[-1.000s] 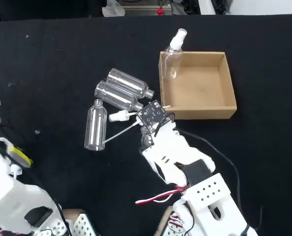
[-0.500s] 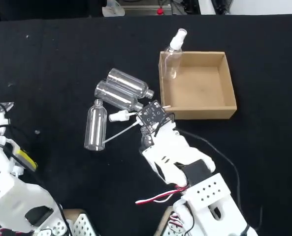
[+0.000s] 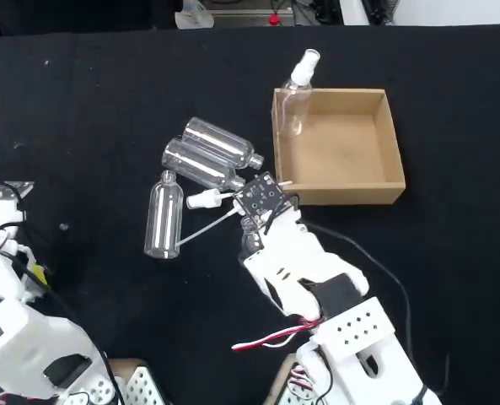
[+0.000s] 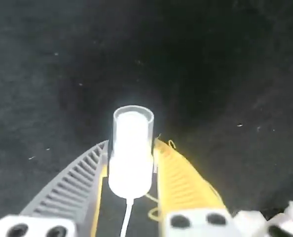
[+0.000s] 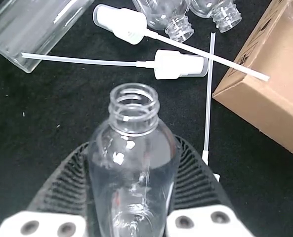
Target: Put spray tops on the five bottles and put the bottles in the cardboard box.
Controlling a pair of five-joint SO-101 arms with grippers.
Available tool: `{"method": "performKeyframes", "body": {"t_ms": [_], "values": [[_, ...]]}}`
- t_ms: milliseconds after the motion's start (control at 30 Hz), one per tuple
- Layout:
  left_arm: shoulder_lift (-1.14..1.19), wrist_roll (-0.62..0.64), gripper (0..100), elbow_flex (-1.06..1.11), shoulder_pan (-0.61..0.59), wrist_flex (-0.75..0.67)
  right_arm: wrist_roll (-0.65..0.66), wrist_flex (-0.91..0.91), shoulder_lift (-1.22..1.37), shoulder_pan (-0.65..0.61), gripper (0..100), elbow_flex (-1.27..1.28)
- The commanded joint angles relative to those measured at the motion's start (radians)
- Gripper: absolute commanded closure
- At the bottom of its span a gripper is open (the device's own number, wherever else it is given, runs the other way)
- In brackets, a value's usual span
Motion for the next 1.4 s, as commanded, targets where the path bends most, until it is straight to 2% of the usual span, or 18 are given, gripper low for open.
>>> {"method": "performKeyframes", "body": {"t_ms": [0, 67, 200, 400, 567, 733, 867, 967, 1133, 1233, 1367], "values": [[-0.167, -0.003, 96, 0.001, -0.001, 0.101, -0.008, 0.057, -0.021, -0.034, 98.7, -0.102], [-0.272, 0.015, 96, 0.004, -0.001, 0.143, -0.008, 0.097, -0.021, -0.081, 98.7, -0.157], [-0.496, 0.155, 96, 0.001, -0.001, 0.150, -0.008, 0.072, -0.015, -0.209, 98.7, -0.211], [-0.812, 0.476, 96, 0.007, 0.054, 0.158, -0.008, -0.140, -0.013, -0.311, 98.7, -0.216], [-1.020, 0.723, 96, 0.001, 0.259, 0.158, -0.040, -0.287, -0.010, -0.382, 98.7, -0.193], [-1.166, 0.899, 96, -0.008, 0.532, 0.138, -0.118, -0.354, -0.021, -0.356, 98.7, -0.081], [-1.191, 0.976, 96, -0.047, 0.769, 0.055, -0.126, -0.397, -0.021, -0.285, 98.7, -0.030], [-1.191, 1.053, 96, -0.071, 0.894, -0.028, -0.126, -0.408, -0.021, -0.238, 98.7, -0.021], [-1.191, 1.146, 96, -0.071, 1.058, -0.201, -0.127, -0.405, -0.021, -0.207, 98.7, -0.018], [-1.189, 1.148, 96, -0.041, 1.168, -0.316, -0.127, -0.408, -0.021, -0.210, 98.7, 0.002], [-1.191, 1.148, 96, 0.022, 1.222, -0.470, -0.127, -0.408, -0.021, -0.210, 98.7, 0.007]]}}
